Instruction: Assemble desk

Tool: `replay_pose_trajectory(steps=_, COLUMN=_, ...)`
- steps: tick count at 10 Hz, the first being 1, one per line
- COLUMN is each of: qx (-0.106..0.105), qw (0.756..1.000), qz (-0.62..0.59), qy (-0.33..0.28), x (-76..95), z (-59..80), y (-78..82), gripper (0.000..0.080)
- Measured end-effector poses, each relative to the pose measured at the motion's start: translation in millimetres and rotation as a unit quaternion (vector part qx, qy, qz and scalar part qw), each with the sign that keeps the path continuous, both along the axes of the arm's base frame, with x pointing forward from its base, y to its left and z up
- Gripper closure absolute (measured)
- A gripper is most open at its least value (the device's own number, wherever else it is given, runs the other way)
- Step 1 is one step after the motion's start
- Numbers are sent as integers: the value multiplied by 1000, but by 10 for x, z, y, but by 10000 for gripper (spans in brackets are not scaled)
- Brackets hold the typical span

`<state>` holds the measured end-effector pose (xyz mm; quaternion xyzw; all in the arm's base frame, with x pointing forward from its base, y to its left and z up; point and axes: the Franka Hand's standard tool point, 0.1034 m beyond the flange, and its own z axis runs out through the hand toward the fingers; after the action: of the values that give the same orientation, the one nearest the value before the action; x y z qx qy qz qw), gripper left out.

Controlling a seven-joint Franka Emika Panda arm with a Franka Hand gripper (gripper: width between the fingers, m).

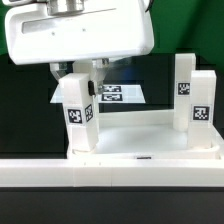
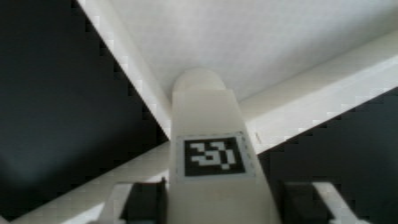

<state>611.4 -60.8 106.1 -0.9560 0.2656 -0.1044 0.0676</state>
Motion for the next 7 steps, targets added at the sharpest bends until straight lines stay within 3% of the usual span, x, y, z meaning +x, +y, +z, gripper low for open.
replay_pose_trajectory(steps=3, qx=1, qw=1000, qz=-6, qy=1, x=-1, z=-4, y=3, gripper=505)
replay_pose_trajectory(steps=4, qx=-2, qw=1000, qz=10, qy=1, x=-3, z=-5, y=6, gripper=327)
replay_pose_trajectory(steps=5, qx=-6, qw=1000, qz=27, qy=0, x=-2, z=-4, y=19, gripper=327)
replay_pose_trajectory(steps=6, qx=-14, qw=998, qz=62, qy=-2, x=0, z=-5, y=40, gripper=185)
replay_pose_trajectory(steps=7, qx=-24, qw=994, qz=104, qy=-5, x=2, z=-4, y=54, gripper=160)
